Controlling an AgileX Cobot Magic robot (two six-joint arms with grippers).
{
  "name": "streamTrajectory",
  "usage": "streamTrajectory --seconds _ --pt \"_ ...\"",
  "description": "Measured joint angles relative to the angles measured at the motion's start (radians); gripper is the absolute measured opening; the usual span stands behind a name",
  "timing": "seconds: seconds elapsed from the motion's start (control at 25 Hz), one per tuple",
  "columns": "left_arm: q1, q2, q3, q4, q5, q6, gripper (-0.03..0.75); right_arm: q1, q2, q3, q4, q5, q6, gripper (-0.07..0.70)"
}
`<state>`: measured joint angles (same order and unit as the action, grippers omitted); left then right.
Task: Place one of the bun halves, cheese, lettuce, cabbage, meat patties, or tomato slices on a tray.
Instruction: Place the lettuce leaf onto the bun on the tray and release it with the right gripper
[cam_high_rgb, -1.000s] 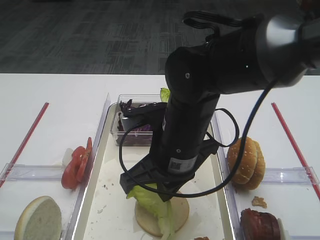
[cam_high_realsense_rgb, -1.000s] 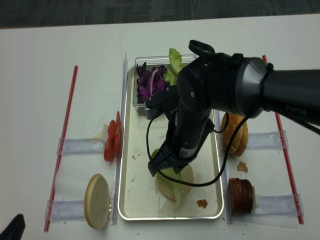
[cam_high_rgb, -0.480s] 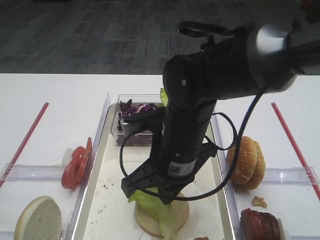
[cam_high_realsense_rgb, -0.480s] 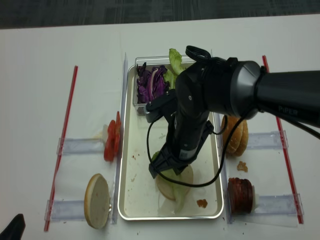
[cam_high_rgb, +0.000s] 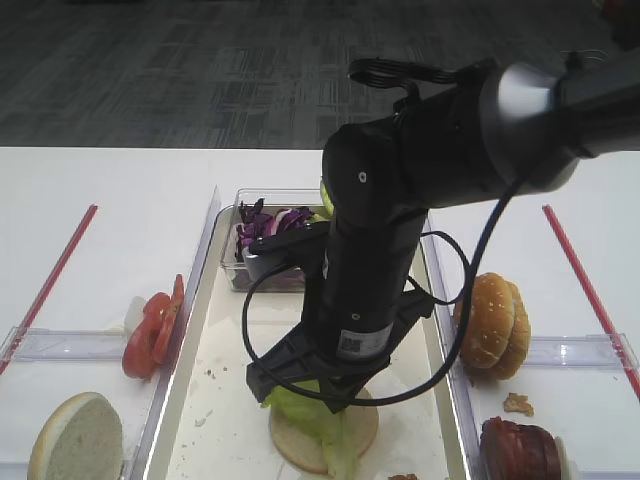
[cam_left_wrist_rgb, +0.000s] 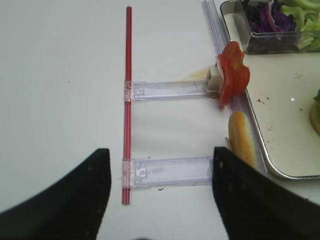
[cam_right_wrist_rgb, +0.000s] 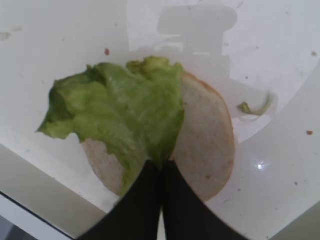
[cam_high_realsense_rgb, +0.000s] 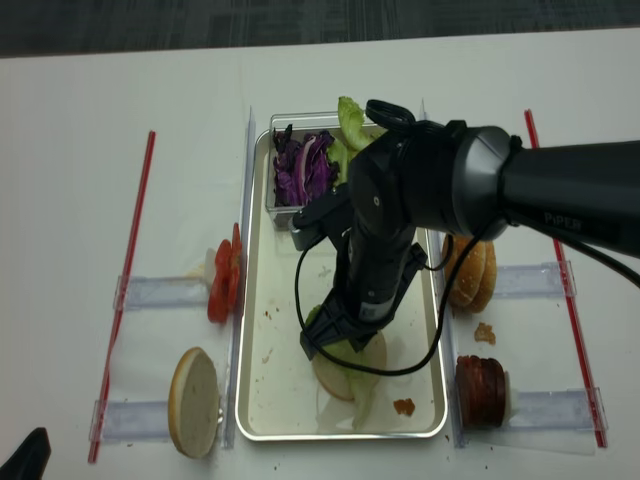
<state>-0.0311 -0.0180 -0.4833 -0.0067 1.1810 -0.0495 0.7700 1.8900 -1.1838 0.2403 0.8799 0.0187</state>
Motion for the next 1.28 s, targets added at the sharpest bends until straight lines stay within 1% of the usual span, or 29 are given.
streamTrajectory --seconds 0.28,0.36,0.44,0.52,0.56,0.76,0.84,0.96,1.12,1.2,1.28 --pt "0.0 0.0 0.0 0.0 0.0 0.0 0.421 0.0 0.005 0.0 -0.004 -0.001 -0.002 0.036" --pt "0.0 0.0 0.0 0.0 0.0 0.0 0.421 0.0 0.005 0.0 -0.004 -0.001 -0.006 0.048" --pt "0.0 0.0 0.0 0.0 0.0 0.0 0.421 0.0 0.005 0.0 -0.004 -0.001 -0.008 0.078" --pt "0.0 0.0 0.0 0.0 0.0 0.0 0.421 0.0 0.005 0.0 -0.004 -0.001 -0.008 0.127" --pt "0.0 0.0 0.0 0.0 0.0 0.0 0.421 0.0 0.005 0.0 -0.004 -0.001 -0.008 0.165" --pt "0.0 0.0 0.0 0.0 0.0 0.0 0.421 0.0 0.005 0.0 -0.004 -0.001 -0.008 0.38" --pt "0.0 0.0 0.0 0.0 0.0 0.0 0.421 0.0 0.005 0.0 -0.004 -0.001 -0.008 0.42" --pt "0.0 0.0 0.0 0.0 0.0 0.0 0.421 0.0 0.005 0.0 -0.004 -0.001 -0.006 0.439" --pt "0.0 0.0 0.0 0.0 0.0 0.0 0.421 0.0 0.005 0.0 -0.004 -0.001 -0.005 0.442" --pt "0.0 0.0 0.0 0.0 0.0 0.0 0.421 0.0 0.005 -0.006 -0.004 0.006 -0.005 0.442" --pt "0.0 0.0 0.0 0.0 0.0 0.0 0.421 0.0 0.005 -0.025 -0.004 0.03 -0.004 0.442"
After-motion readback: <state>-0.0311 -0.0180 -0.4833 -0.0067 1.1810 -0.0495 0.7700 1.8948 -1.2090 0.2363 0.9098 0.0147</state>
